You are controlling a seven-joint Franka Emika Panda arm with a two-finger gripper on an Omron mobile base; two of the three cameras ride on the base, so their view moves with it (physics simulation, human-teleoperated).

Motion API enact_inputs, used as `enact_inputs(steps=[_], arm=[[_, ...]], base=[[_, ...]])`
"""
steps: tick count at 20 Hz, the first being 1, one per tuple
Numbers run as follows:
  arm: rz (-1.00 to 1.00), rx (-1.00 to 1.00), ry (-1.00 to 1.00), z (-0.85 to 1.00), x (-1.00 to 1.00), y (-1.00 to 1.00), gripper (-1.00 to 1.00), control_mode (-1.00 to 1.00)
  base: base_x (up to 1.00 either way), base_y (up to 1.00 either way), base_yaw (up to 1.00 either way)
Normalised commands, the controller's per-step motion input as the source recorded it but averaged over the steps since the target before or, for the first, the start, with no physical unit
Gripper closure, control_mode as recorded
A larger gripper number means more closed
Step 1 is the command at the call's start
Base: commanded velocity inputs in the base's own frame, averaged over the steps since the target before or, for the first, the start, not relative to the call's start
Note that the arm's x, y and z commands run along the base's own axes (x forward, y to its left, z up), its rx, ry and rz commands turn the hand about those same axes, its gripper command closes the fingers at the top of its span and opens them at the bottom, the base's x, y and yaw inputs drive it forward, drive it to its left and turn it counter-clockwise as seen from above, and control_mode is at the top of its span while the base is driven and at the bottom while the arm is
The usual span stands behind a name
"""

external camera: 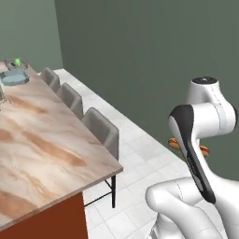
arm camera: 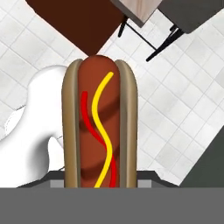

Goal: Place the cold items (corn and squash) from the fridge in one tupperware on the dining counter. Place the warm items (hot dog and kebab skewer) in the stove area in another tupperware.

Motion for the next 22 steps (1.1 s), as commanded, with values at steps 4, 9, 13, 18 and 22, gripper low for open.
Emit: enact_inputs(steps=[4,9,13,18,22], arm=[[0.0,0.0,0.0,0.0,0.0,0.0,1.0,1.0],[0.0,0.0,0.0,0.0,0.0,0.0,1.0,1.0],[0.0,0.0,0.0,0.0,0.0,0.0,1.0,1.0],[0.0,0.0,0.0,0.0,0.0,0.0,1.0,1.0],[0.0,0.0,0.0,0.0,0.0,0.0,1.0,1.0]], base=[[0.72,-1.0,0.27],[0.42,-1.0,0.44],[0.29,-1.0,0.51],[0.66,-0.97,0.5],[0.74,-0.95,0.52]])
